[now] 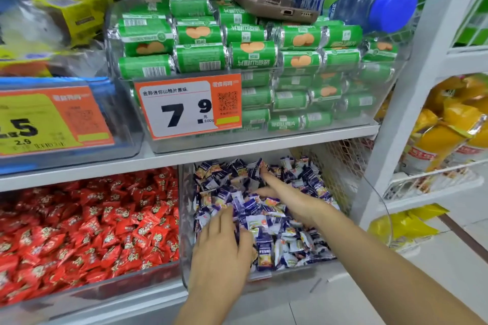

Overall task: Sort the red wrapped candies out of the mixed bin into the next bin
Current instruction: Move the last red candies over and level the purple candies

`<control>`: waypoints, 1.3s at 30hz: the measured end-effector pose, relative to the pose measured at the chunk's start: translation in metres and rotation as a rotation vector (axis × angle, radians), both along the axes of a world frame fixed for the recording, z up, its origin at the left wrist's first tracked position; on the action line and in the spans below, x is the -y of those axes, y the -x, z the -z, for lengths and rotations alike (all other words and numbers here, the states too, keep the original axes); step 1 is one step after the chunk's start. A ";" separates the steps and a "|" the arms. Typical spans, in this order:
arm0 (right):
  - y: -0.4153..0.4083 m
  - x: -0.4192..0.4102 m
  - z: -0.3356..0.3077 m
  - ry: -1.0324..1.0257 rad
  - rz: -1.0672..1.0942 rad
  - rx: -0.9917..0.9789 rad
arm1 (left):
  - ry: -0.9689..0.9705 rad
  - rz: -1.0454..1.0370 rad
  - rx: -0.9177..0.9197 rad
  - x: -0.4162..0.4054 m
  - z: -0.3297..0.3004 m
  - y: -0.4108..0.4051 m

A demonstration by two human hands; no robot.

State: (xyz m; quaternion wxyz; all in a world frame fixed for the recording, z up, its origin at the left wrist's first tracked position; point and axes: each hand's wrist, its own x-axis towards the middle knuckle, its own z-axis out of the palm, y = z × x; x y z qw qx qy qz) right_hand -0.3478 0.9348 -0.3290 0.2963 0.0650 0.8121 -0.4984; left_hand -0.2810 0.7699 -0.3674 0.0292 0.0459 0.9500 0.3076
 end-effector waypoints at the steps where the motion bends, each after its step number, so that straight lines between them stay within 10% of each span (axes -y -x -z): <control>1: -0.007 -0.002 -0.003 -0.016 -0.043 -0.031 | -0.030 -0.028 -0.021 0.000 -0.001 -0.001; 16: -0.044 -0.063 0.004 -0.382 0.029 -0.510 | 0.223 0.063 -0.051 -0.001 0.003 -0.005; 29: 0.022 0.003 0.036 -0.922 -0.394 -0.533 | 0.174 0.046 -0.079 0.000 0.008 0.000; 39: -0.082 0.009 0.002 -0.164 -0.049 -0.741 | -0.162 0.028 -0.272 0.000 -0.006 -0.017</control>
